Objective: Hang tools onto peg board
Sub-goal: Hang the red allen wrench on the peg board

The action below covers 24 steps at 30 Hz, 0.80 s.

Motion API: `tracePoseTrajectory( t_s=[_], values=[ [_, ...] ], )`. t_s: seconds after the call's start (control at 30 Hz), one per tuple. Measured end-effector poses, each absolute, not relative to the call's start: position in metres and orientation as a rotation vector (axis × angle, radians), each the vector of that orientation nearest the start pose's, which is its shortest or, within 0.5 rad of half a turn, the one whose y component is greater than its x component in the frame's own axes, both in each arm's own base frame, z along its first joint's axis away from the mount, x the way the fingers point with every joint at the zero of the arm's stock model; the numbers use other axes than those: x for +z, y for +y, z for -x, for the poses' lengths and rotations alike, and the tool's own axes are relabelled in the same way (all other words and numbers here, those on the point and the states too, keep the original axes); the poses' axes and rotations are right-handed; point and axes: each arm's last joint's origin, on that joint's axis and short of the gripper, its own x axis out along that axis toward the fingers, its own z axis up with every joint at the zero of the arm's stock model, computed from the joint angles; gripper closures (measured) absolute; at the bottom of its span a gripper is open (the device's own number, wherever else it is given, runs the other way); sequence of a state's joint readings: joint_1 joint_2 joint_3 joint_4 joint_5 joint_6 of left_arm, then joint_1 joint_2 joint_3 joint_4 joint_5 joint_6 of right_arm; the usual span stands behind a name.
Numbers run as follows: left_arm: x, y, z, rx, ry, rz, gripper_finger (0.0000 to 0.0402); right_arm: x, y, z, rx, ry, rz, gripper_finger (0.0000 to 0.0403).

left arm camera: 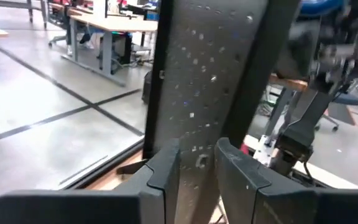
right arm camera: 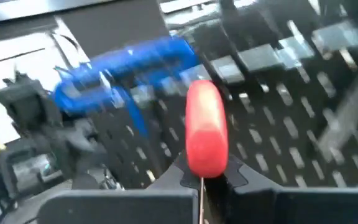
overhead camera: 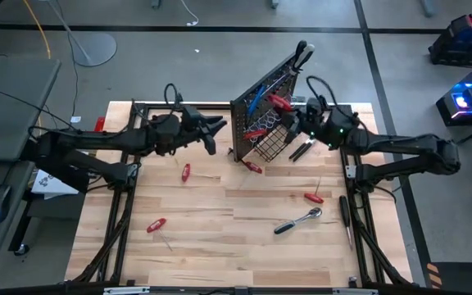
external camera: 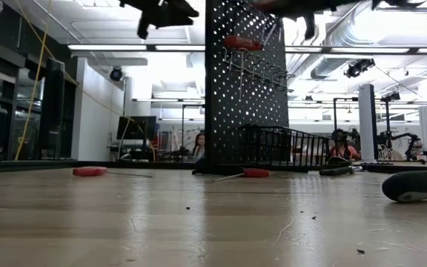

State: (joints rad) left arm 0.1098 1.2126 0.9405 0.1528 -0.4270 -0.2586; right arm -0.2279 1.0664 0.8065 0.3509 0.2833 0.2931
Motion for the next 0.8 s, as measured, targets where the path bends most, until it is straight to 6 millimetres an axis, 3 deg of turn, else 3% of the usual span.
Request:
tracePoseTrajectory(
  t_s=[0.1,0.27,0.53,0.8],
  values=[
    [0.335,0.045,-0.258,0.571,0.081,0.226,0.0316,0.322,-0.055,-0.229,-0.537,-0.223,-0.340,0.0403],
    [0.338,0.050,-0.246,0.602,0.113,0.209,0.0316,0.318,-0.051,-0.230,-0.678,-0.336,-0.364,0.0403],
    [0.333,0.056,-0.247,0.626,0.156,0.195,0.0316,0.299,-0.046,-0.252,-0.710,-0.304,-0.407,0.0403],
    [0.328,0.056,-0.247,0.630,0.183,0.192,0.0316,0.297,-0.042,-0.255,-0.715,-0.303,-0.418,0.0403]
  ],
)
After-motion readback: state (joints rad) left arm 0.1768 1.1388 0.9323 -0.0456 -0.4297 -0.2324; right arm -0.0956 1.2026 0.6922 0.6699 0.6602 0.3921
